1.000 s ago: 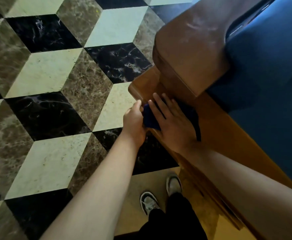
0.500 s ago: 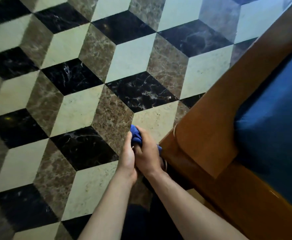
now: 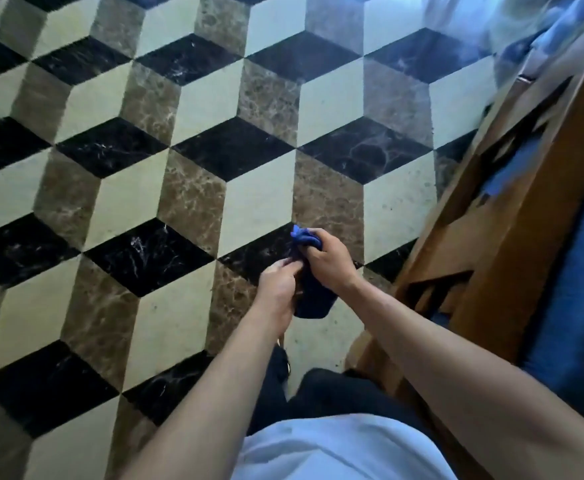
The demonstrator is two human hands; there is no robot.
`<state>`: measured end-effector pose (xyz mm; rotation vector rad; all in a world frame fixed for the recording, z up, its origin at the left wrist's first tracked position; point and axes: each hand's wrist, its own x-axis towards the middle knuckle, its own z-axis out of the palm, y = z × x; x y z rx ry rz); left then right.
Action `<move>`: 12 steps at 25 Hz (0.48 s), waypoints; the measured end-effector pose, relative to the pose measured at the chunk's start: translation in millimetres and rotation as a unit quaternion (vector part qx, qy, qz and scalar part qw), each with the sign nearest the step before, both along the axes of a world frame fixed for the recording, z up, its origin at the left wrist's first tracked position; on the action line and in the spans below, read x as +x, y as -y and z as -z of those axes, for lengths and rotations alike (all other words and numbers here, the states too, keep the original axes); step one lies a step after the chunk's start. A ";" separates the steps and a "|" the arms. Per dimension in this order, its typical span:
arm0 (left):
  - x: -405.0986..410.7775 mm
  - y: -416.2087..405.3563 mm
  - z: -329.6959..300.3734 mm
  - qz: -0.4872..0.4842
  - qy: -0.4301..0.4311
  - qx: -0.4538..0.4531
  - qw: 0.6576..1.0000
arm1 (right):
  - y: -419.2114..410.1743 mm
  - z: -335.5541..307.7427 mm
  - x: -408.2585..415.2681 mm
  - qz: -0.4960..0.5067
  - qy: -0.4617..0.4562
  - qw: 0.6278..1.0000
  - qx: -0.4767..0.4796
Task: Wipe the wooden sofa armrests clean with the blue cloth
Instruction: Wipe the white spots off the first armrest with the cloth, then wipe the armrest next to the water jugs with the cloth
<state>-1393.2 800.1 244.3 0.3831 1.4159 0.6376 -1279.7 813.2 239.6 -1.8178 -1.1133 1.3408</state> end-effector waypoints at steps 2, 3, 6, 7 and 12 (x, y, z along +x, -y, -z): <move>5.7 -53.7 -3.1 0.073 0.018 0.014 0.997 | -44.2 -15.5 17.5 0.100 -0.043 0.994 0.007; 11.3 -79.4 -9.2 0.117 0.025 0.017 0.993 | -64.1 -21.9 29.1 0.151 -0.065 0.986 0.013; 60.9 -157.4 -23.4 0.303 0.043 0.041 0.951 | -117.2 -36.0 77.9 0.307 -0.126 0.943 0.028; 81.6 -179.9 -24.3 0.353 0.034 0.065 0.933 | -134.8 -37.8 95.9 0.343 -0.129 0.930 0.028; 237.6 -315.7 -26.5 0.447 0.002 0.133 0.884 | -249.2 -27.0 235.5 0.494 -0.171 0.850 0.065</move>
